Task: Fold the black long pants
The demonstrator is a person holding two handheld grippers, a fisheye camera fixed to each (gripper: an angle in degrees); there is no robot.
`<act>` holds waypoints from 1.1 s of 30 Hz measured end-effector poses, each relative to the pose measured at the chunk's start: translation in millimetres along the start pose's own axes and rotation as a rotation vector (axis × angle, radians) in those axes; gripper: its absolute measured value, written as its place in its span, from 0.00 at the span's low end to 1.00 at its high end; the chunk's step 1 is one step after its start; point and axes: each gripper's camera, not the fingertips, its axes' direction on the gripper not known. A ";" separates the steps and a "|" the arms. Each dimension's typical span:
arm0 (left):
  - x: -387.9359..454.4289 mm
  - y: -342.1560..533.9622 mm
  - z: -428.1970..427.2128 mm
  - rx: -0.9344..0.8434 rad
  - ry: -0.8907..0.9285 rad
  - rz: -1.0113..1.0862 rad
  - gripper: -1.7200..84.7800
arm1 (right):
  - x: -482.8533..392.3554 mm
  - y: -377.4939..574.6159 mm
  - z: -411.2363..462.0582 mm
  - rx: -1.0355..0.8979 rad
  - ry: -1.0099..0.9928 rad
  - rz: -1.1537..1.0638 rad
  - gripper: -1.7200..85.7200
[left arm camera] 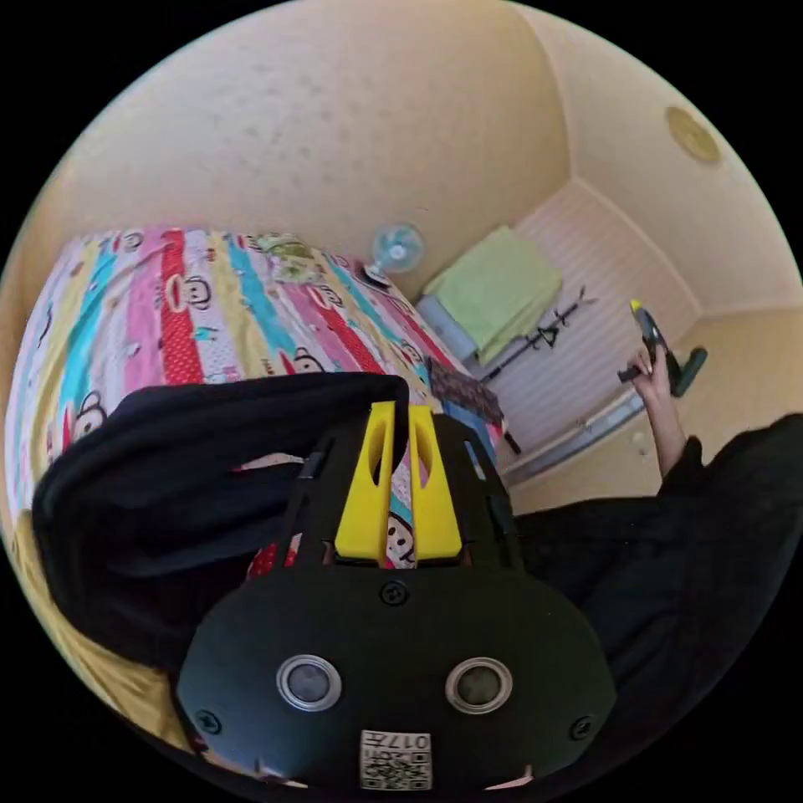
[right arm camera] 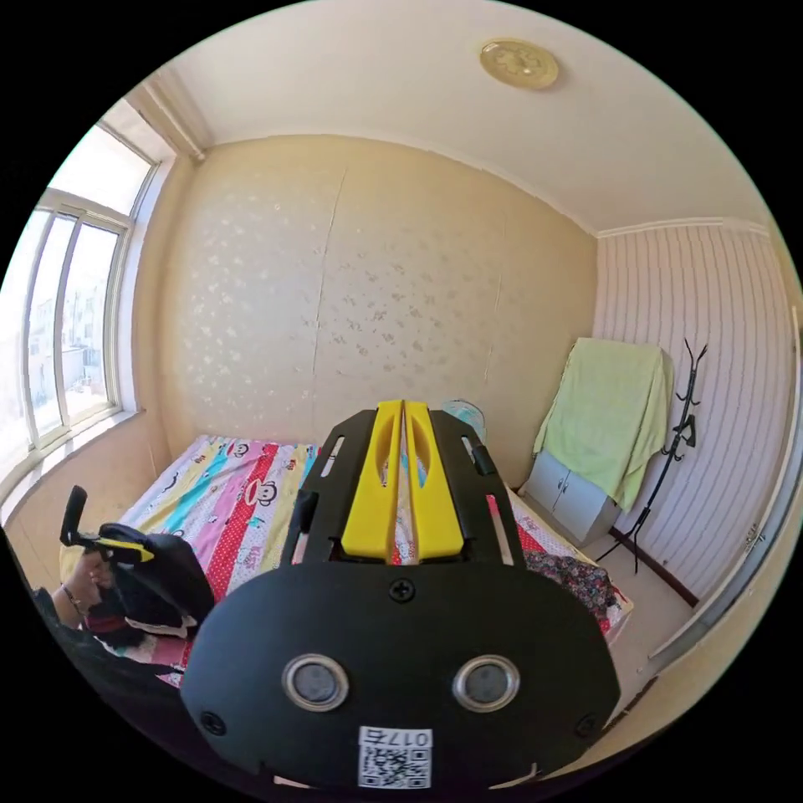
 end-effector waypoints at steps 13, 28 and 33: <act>-11.4 168.3 87.3 -0.335 0.415 -0.199 0.01 | -177.2 102.2 164.8 -0.918 -0.563 -0.242 0.10; -49.5 346.8 26.0 0.068 0.377 -0.678 0.02 | -313.9 288.6 332.7 -1.547 -0.487 -0.298 0.17; -24.8 368.8 31.3 0.131 0.368 -0.719 0.03 | -272.9 321.6 342.2 -1.660 -0.622 0.113 0.12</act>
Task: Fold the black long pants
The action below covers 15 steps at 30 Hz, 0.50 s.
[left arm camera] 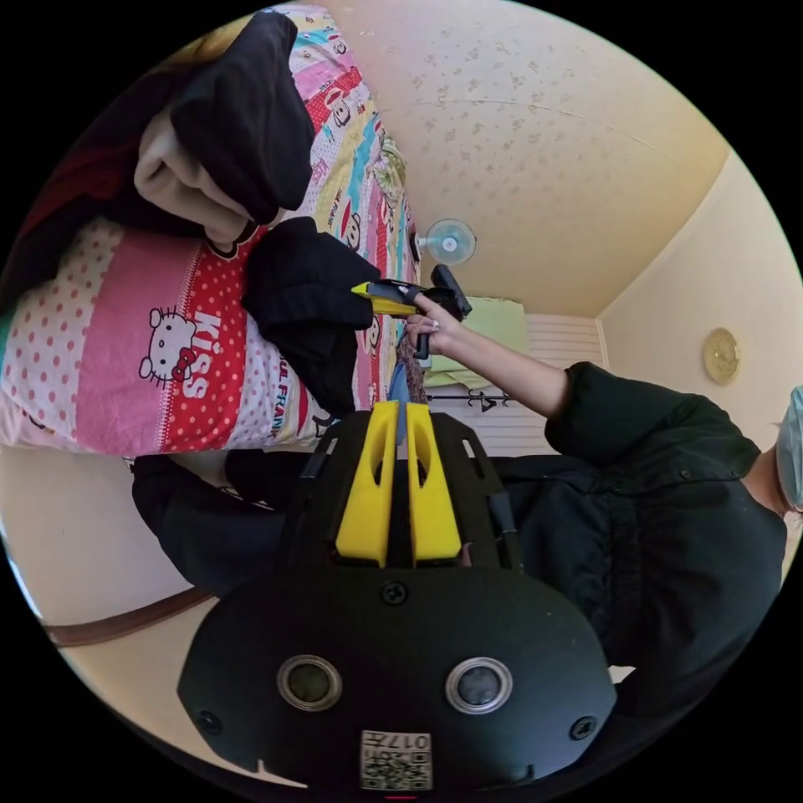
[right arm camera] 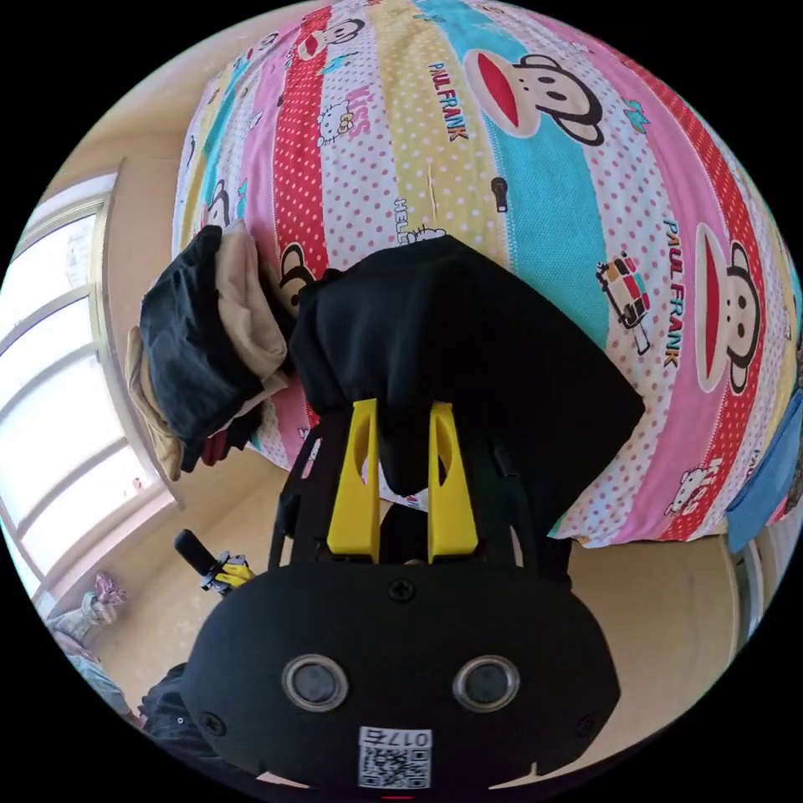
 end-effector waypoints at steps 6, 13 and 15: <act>17.1 29.8 15.2 0.076 -0.120 -0.020 0.12 | -18.2 67.9 -72.7 0.140 -0.713 -0.299 0.07; 97.0 30.1 54.2 0.145 -0.156 0.142 0.18 | -60.7 199.3 -254.4 0.442 -0.881 -0.800 0.04; 130.1 34.0 59.2 0.187 -0.205 0.222 0.18 | -58.1 236.6 -301.3 0.529 -0.936 -0.899 0.04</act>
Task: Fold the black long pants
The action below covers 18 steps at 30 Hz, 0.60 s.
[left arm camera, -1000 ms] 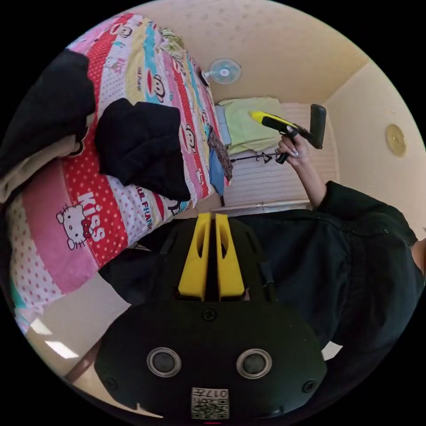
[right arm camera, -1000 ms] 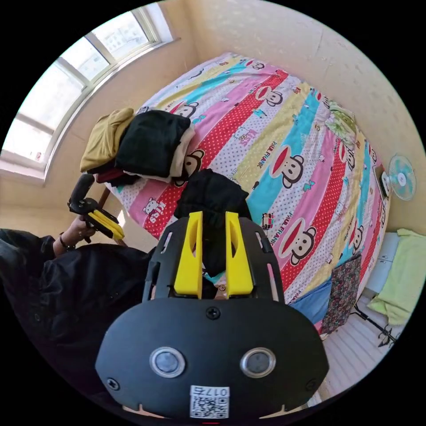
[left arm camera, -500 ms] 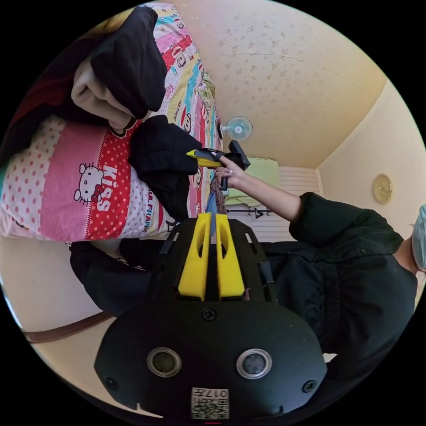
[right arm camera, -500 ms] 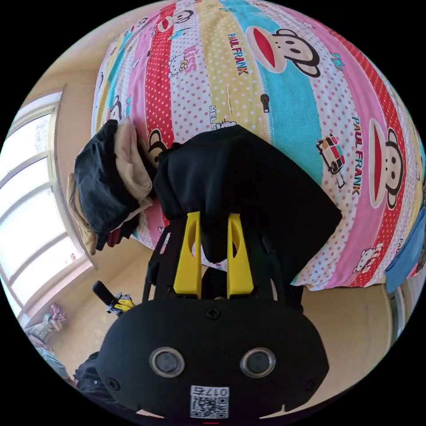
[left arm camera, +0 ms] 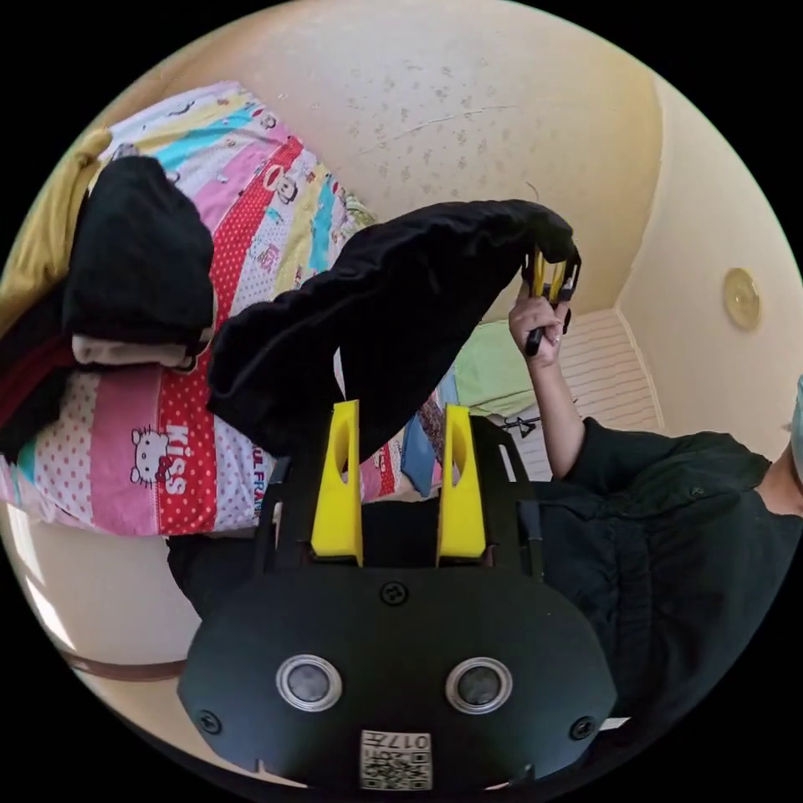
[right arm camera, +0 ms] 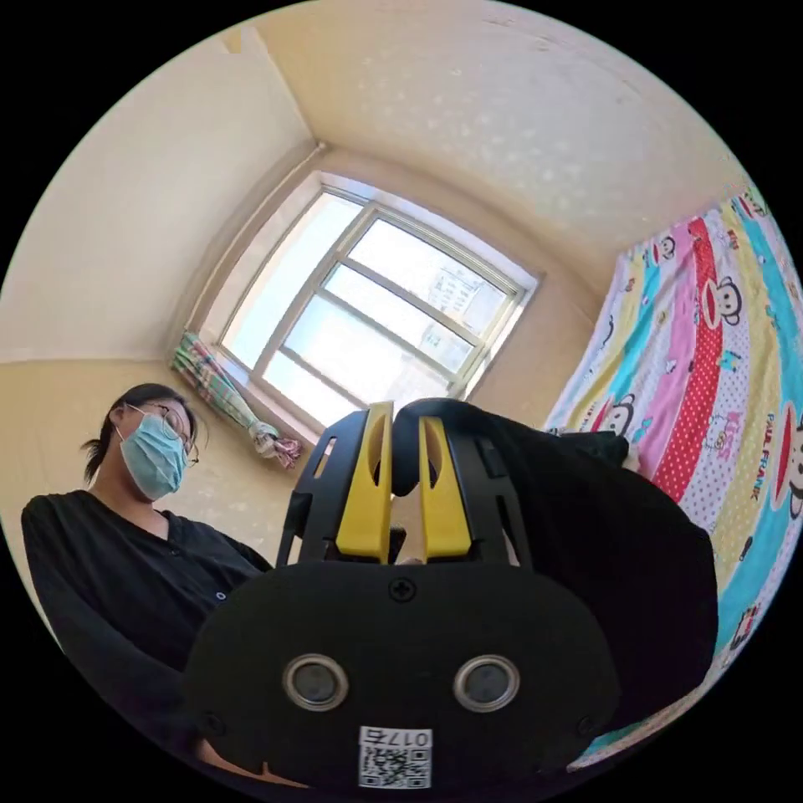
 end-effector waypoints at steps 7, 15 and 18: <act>94.7 19.1 -36.2 0.346 -0.279 0.104 0.23 | -182.1 -18.1 -94.2 0.160 -0.208 -0.306 0.03; 217.6 10.2 -18.2 0.518 -0.354 0.516 0.21 | -328.6 -26.4 -191.8 0.211 -0.382 -0.504 0.03; 301.1 40.3 -9.8 0.708 -0.328 0.745 0.11 | -374.7 -24.8 -239.5 0.261 -0.356 -0.557 0.04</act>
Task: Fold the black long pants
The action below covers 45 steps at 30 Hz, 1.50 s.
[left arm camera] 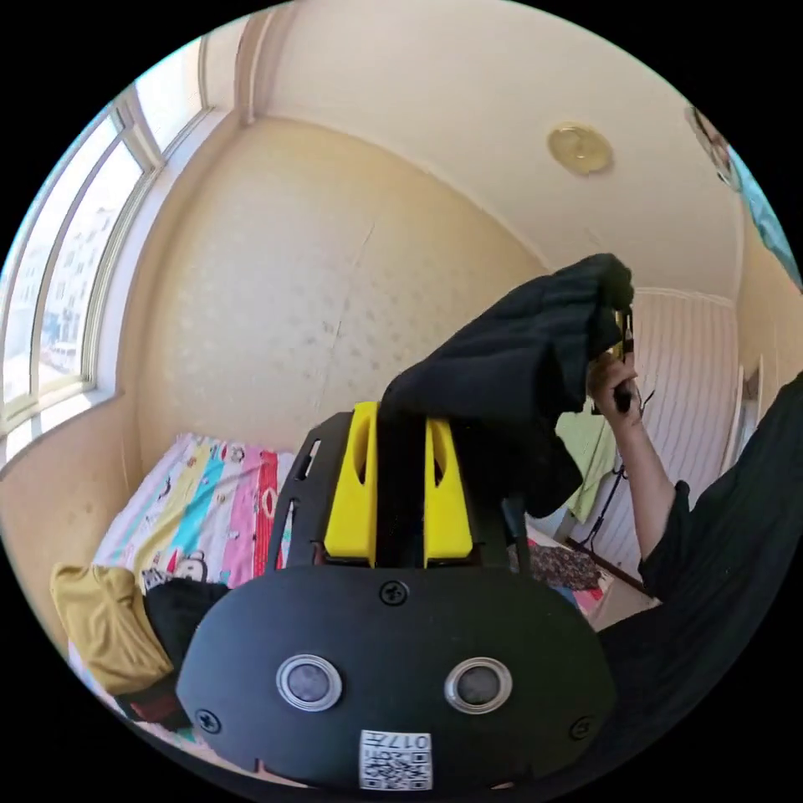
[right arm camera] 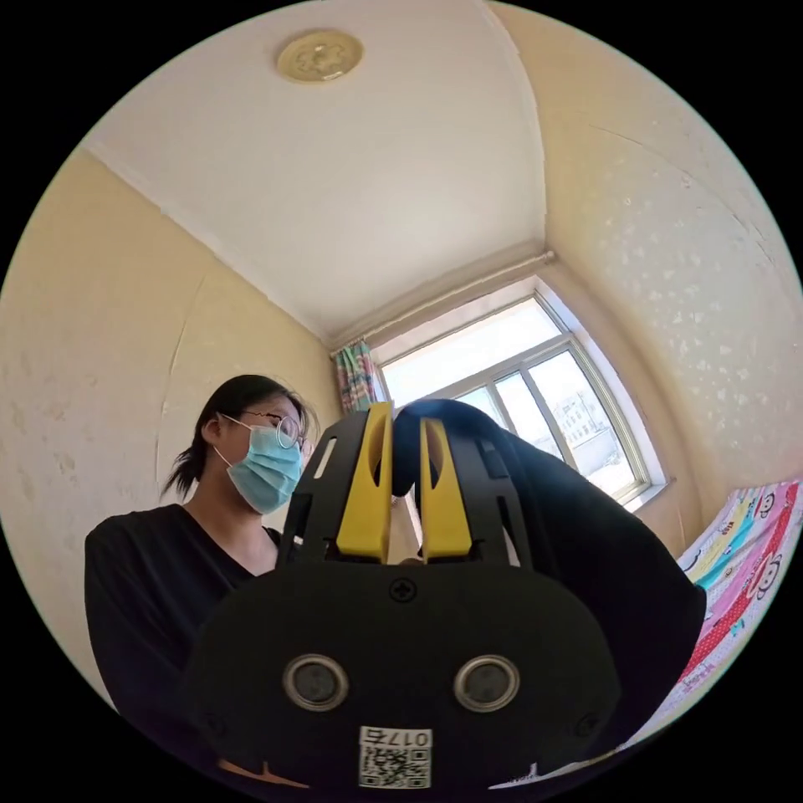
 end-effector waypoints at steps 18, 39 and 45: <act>151.6 -142.8 49.6 0.310 0.311 0.132 0.07 | -184.9 -160.9 -168.5 0.221 0.535 -0.560 0.07; -145.2 248.8 420.9 -1.386 -0.076 -0.491 0.10 | 148.7 58.7 -607.2 0.003 1.253 1.306 0.13; -151.2 317.9 431.4 -1.622 -0.040 -0.578 0.11 | 108.1 84.6 -636.3 0.032 1.359 1.468 0.13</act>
